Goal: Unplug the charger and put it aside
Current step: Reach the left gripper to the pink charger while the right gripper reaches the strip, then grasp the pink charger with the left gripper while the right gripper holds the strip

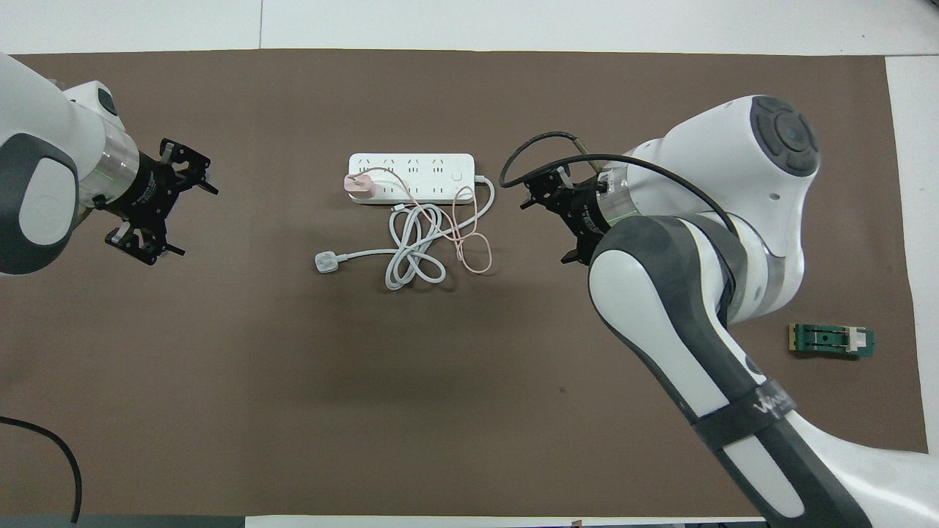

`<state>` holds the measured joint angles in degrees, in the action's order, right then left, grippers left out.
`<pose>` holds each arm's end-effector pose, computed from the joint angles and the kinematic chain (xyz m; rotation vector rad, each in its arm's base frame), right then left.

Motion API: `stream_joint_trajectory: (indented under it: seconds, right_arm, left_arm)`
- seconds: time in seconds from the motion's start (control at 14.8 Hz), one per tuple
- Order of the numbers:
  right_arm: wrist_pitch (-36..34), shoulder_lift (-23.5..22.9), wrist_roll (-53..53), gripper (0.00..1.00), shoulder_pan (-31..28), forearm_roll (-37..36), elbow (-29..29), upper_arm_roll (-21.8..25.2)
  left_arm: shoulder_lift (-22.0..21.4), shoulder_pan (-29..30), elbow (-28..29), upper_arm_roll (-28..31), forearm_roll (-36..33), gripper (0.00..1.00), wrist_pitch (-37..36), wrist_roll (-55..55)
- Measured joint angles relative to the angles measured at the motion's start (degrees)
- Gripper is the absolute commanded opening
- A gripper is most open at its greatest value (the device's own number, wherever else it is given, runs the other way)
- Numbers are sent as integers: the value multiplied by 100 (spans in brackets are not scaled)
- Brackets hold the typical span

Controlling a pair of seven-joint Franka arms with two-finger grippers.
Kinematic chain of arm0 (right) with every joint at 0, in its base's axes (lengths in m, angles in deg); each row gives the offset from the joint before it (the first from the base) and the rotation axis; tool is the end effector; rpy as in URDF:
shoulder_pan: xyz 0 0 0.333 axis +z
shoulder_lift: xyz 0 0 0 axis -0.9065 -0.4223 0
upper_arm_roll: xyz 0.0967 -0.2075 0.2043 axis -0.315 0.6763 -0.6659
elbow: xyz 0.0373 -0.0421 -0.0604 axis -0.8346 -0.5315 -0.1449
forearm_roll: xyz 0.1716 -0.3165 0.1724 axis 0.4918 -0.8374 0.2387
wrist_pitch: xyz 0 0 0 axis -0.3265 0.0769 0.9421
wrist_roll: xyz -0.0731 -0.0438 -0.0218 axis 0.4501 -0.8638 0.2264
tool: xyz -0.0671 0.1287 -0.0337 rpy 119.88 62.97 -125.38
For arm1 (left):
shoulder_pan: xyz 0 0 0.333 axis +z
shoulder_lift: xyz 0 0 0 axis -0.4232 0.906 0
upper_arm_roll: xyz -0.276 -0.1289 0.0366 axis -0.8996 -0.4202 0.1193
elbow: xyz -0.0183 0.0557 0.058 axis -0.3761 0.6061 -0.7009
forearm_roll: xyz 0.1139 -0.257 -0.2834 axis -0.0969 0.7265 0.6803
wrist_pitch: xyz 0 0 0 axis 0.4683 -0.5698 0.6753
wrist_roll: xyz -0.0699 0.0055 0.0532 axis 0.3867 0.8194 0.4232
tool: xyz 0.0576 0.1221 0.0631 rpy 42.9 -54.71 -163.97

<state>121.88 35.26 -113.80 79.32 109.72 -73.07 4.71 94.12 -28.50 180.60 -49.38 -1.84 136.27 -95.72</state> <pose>0.5883 0.2596 0.3951 -2.4682 1.2386 0.3066 0.6020 -0.0906 0.4104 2.6209 1.7190 -0.1961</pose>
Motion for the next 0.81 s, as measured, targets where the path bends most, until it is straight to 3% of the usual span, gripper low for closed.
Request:
stream_joint_trajectory:
  seconds: [0.34,0.81]
  right_arm:
    - [153,-1573,-1437,100,241,765,1519,4]
    - [530,-3166,-2424,100,485,1420,2817,6]
  left_arm:
    - [184,-339,375,-11,443,100,1157,-1962]
    - [1052,-944,-4,-3,460,100,1770,-3001]
